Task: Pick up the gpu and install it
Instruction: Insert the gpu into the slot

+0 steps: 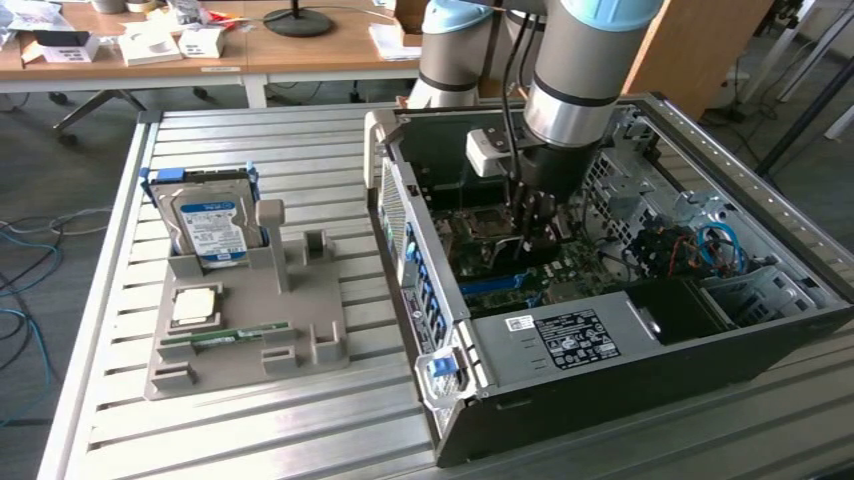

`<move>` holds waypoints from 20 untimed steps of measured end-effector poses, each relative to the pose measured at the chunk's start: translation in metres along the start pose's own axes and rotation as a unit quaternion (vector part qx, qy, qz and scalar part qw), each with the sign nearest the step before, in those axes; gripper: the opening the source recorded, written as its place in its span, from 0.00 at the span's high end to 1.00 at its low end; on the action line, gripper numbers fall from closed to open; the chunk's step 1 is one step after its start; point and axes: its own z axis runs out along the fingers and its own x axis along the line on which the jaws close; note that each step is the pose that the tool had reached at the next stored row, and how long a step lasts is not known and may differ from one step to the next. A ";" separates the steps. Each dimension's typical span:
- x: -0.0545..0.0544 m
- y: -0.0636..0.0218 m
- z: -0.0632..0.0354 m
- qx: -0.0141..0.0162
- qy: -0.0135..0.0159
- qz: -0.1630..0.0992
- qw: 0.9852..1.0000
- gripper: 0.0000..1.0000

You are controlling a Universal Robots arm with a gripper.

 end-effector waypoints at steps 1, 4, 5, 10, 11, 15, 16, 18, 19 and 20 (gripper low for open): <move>0.000 0.0003 0.0007 0.000 0.000 0.000 1.000 0.74; 0.000 0.0010 0.0030 0.000 0.000 0.000 1.000 0.74; 0.000 0.0012 0.0037 0.000 0.000 0.000 1.000 0.74; 0.000 0.0019 0.0052 0.000 0.000 0.000 1.000 0.74; 0.000 0.0022 0.0052 0.000 0.000 0.000 1.000 0.74; 0.000 0.0042 0.0053 0.000 0.000 0.000 1.000 0.74; 0.000 0.0045 0.0052 0.000 0.000 0.000 1.000 0.74; 0.000 0.0056 0.0052 0.000 0.000 0.000 1.000 0.74; 0.000 0.0059 0.0052 0.000 0.000 0.000 1.000 0.74; 0.000 0.0063 0.0052 0.000 0.000 0.000 1.000 0.74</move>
